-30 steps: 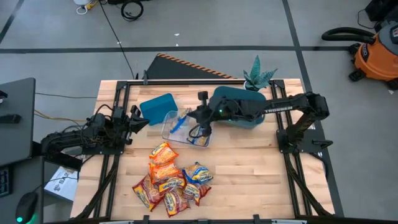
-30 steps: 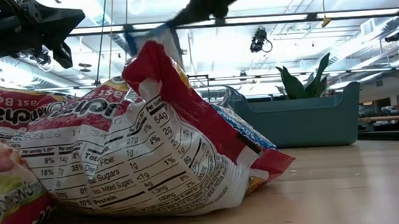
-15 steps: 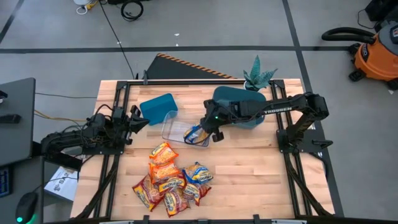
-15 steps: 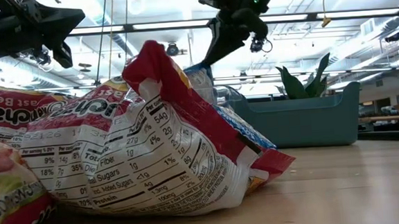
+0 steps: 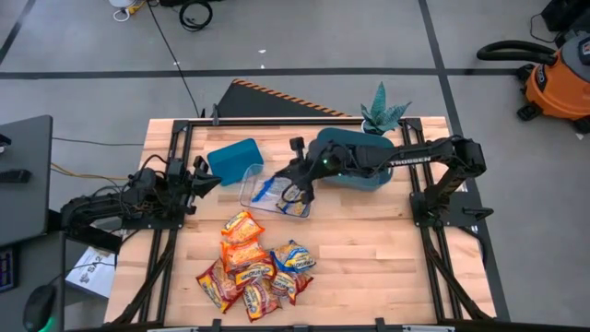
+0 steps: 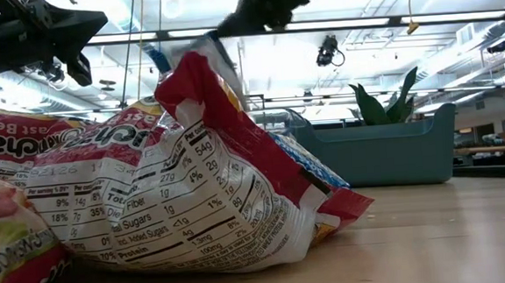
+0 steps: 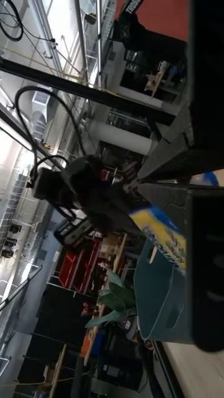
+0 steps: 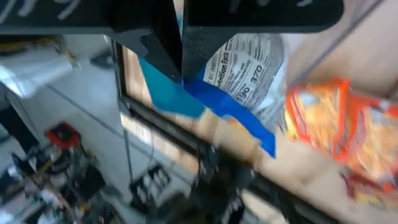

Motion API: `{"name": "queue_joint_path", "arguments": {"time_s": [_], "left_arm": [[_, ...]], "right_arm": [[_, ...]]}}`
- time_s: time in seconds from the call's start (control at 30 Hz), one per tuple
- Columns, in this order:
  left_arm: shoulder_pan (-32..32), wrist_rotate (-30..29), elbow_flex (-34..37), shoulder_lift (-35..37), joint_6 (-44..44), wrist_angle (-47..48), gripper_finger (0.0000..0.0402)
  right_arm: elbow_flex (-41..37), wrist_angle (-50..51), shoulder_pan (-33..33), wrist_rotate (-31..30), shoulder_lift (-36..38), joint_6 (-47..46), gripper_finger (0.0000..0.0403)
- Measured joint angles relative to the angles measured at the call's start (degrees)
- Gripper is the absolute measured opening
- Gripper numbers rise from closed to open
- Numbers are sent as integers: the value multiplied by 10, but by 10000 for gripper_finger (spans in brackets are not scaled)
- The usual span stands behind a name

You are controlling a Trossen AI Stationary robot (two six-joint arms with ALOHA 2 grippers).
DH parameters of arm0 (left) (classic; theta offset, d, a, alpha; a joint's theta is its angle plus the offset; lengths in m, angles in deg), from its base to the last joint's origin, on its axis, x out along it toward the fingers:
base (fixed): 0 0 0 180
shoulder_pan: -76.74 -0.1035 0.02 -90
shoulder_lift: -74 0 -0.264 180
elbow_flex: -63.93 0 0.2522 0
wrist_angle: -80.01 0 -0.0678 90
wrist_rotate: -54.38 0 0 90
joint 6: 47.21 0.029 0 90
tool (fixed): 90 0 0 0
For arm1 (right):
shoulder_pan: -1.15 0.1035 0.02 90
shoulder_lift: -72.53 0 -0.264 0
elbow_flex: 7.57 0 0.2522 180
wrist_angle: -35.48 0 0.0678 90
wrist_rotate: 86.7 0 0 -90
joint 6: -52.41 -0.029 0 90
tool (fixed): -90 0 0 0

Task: Sort Maruchan noodles
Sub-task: Put the blue noodle pack into the center transparent bin

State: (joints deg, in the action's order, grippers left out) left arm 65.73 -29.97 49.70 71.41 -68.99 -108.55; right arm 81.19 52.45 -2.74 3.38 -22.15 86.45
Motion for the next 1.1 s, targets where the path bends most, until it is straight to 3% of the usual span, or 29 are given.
{"name": "queue_joint_path", "arguments": {"time_s": [0.07, 0.3, 0.53, 0.77, 1.1], "left_arm": [[0, 0, 0, 0, 0, 0, 25], [0, 0, 0, -2, 0, 1, 25], [0, 0, 0, -12, 0, 2, 25], [0, 0, 0, -11, 0, 1, 25], [0, 0, 0, -12, 0, 0, 25]], "right_arm": [[1, -19, -5, 19, -8, 0, 9], [0, 124, -24, 20, -51, -29, 9], [0, 242, -27, -65, -75, -28, 9], [0, 275, -25, -133, -57, -9, 9], [0, 327, 5, -153, -23, 2, 39]]}}
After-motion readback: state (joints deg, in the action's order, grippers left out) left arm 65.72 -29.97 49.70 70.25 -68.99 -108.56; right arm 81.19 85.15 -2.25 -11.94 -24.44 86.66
